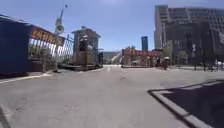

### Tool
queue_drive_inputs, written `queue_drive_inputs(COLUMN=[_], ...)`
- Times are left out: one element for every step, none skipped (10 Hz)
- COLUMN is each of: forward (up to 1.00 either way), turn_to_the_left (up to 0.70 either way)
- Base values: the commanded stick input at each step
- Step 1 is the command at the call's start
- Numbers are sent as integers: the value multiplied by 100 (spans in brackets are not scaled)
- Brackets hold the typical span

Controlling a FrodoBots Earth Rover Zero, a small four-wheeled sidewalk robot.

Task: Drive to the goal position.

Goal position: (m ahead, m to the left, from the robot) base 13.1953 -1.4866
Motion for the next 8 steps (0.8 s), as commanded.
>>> queue_drive_inputs(forward=[45, 45, 45, 45, 45, 45, 45, 45], turn_to_the_left=[0, 0, 0, 0, 0, 0, 0, 0])
